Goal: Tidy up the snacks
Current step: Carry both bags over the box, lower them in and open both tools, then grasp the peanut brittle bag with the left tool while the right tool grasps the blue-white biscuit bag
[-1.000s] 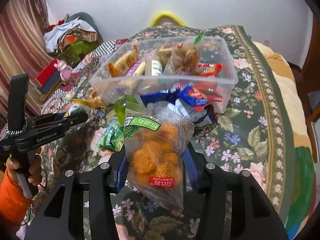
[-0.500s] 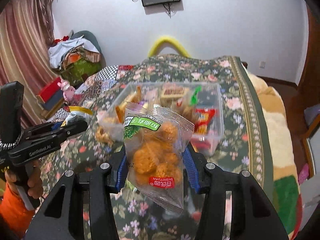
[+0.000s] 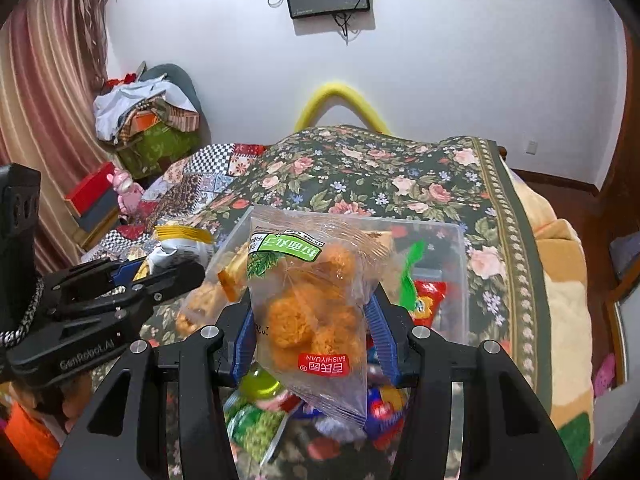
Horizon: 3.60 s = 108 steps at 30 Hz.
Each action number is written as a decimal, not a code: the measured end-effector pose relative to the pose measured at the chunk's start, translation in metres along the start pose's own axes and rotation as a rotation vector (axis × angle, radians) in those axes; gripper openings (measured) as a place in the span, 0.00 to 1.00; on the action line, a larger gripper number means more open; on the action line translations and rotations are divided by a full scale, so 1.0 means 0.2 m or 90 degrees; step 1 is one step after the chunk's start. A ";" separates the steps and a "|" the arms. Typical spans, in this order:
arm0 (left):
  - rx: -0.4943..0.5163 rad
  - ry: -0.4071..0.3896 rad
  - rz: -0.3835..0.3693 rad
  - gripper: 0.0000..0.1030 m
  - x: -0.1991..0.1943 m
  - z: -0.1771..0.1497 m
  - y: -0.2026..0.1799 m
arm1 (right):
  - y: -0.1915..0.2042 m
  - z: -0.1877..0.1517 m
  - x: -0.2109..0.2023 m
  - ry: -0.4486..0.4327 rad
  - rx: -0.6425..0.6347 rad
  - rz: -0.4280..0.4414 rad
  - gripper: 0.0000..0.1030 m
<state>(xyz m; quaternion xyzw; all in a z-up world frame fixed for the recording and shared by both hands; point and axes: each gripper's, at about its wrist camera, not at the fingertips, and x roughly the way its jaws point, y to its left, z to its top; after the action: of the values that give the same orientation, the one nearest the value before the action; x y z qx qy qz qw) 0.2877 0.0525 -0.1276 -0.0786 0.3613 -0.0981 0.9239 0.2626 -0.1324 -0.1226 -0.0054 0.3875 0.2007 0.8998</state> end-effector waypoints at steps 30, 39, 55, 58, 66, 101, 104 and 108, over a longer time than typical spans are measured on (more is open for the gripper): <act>-0.015 0.004 0.021 0.46 -0.04 0.03 0.07 | 0.01 0.05 0.01 0.009 -0.030 -0.027 0.63; -0.001 -0.004 0.051 0.60 -0.28 -0.03 0.13 | -0.04 -0.03 -0.19 -0.013 -0.026 -0.036 0.74; -0.045 0.143 0.118 0.64 -0.02 -0.37 0.39 | -0.12 -0.38 -0.13 0.082 0.033 -0.025 0.87; -0.040 0.140 0.138 0.64 0.07 -0.39 0.42 | -0.11 -0.42 -0.09 0.096 0.030 -0.029 0.87; -0.042 0.144 0.110 0.64 0.22 -0.35 0.46 | -0.12 -0.45 0.03 0.129 0.051 -0.031 0.87; -0.039 0.130 0.105 0.41 0.19 -0.42 0.51 | -0.12 -0.45 0.07 0.108 0.091 -0.039 0.55; -0.036 0.130 0.103 0.41 0.11 -0.46 0.50 | -0.11 -0.46 0.04 0.107 0.090 -0.029 0.48; -0.033 0.120 0.102 0.40 -0.01 -0.50 0.47 | -0.12 -0.46 -0.01 0.099 0.081 -0.033 0.44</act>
<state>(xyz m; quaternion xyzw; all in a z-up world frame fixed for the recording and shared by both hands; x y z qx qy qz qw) 0.2290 0.1357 -0.2192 -0.0640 0.4542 -0.0213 0.8884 0.2058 -0.1697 -0.1898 0.0267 0.4678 0.1515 0.8703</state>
